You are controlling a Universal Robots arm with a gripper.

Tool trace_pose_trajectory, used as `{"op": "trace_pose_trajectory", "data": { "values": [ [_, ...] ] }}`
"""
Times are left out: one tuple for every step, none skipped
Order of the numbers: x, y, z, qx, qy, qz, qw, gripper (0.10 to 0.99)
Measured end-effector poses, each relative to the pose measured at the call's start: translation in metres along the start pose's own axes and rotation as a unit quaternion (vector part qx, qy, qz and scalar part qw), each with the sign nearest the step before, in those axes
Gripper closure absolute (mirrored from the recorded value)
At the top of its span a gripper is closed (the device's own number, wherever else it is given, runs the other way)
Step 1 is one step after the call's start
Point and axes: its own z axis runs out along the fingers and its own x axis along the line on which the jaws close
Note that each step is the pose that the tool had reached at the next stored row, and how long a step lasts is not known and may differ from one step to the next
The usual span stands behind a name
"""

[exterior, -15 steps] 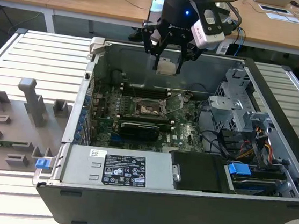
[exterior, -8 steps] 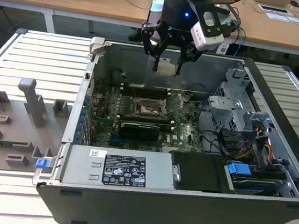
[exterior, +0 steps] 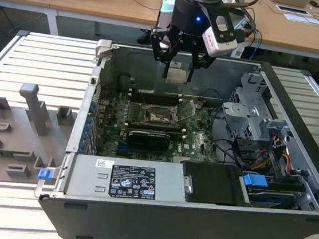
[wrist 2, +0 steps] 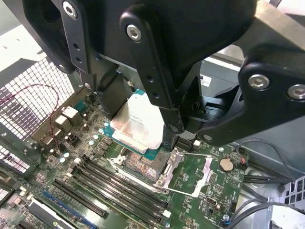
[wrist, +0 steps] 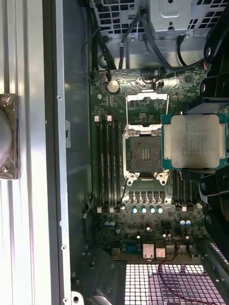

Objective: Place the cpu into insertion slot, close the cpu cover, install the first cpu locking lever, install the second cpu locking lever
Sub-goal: 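Place the cpu into insertion slot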

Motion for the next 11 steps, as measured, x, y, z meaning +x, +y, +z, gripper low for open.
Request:
{"op": "trace_pose_trajectory", "data": {
  "values": [
    [0.0000,-0.0001,0.0008,0.0001,0.0000,0.000,1.0000,0.545],
    [0.0000,-0.0001,0.0015,0.0001,0.0000,0.000,1.0000,0.545],
    [0.0000,-0.0002,0.0022,0.0001,0.0000,0.000,1.0000,0.545],
    [0.0000,-0.0002,0.0029,0.0001,0.0000,0.000,1.0000,0.545],
    [-0.0001,-0.0003,0.0036,0.0001,0.0000,0.000,1.0000,0.545],
    [-0.0001,-0.0004,0.0045,0.0001,0.0000,0.000,1.0000,0.545],
    [-0.0001,-0.0004,0.0050,0.0001,0.0000,0.000,1.0000,0.545],
    [-0.0001,-0.0005,0.0056,0.0001,0.0000,0.000,1.0000,0.545],
    [-0.0001,-0.0006,0.0067,0.0001,0.0000,0.000,1.0000,0.545],
    [-0.0001,-0.0006,0.0073,0.0001,0.0000,0.000,1.0000,0.545],
    [-0.0001,-0.0007,0.0080,0.0001,0.0000,0.000,1.0000,0.545]
  ]
}}
